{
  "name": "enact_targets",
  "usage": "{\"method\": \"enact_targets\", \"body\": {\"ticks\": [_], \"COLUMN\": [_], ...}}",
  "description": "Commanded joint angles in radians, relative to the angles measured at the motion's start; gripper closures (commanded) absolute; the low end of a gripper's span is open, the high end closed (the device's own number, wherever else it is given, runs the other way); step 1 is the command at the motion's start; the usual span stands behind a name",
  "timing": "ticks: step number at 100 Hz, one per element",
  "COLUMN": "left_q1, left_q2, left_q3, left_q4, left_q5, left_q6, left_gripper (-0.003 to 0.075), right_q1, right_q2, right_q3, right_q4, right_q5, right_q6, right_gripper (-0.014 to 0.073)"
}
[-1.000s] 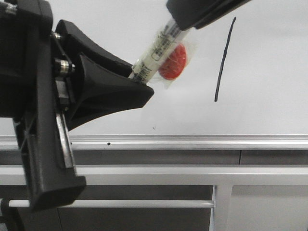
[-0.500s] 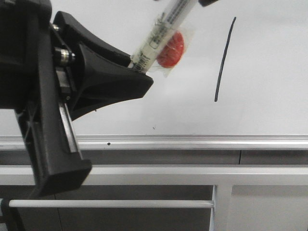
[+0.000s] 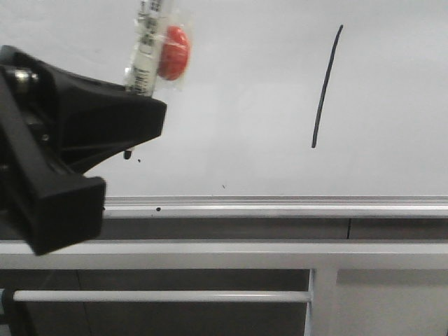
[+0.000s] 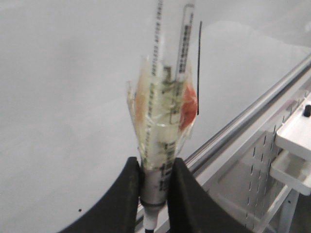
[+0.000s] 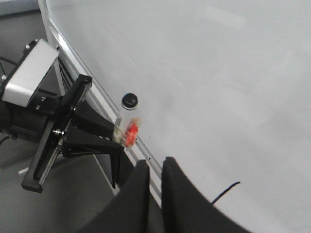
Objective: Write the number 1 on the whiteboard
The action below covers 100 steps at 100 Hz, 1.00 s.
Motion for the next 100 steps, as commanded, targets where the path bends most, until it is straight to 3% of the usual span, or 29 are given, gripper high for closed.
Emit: {"method": "enact_targets", "body": {"ticks": [1,15,41,65,100], "left_q1": [-0.067,-0.153,-0.272,-0.288,-0.236], "left_q2": [-0.008,0.06,0.271,0.325,0.325], "left_q3": [0.007,0.014,-0.038,-0.13,-0.138], "left_q4": [-0.122,-0.239,-0.43,-0.548,-0.54], "left_q5": [-0.194,-0.303,-0.559,-0.575,-0.575], "left_q6": [-0.033,-0.035,-0.162,-0.162,-0.162], "left_gripper": [0.0741,0.0741,0.0741,0.0741,0.0741], "right_q1": [0.0,0.0,0.0,0.0,0.0], "right_q2": [-0.057,-0.126,-0.238,-0.352,-0.379], "right_q3": [-0.027,0.015,0.137,0.238,0.292], "right_q4": [-0.048,-0.135,-0.489,-0.856,-0.885], "right_q5": [-0.04,-0.049,-0.051,-0.05,-0.056], "right_q6": [-0.002,0.034,0.363,0.646,0.673], "right_gripper": [0.0654,0.0654,0.0654,0.0654,0.0654]}}
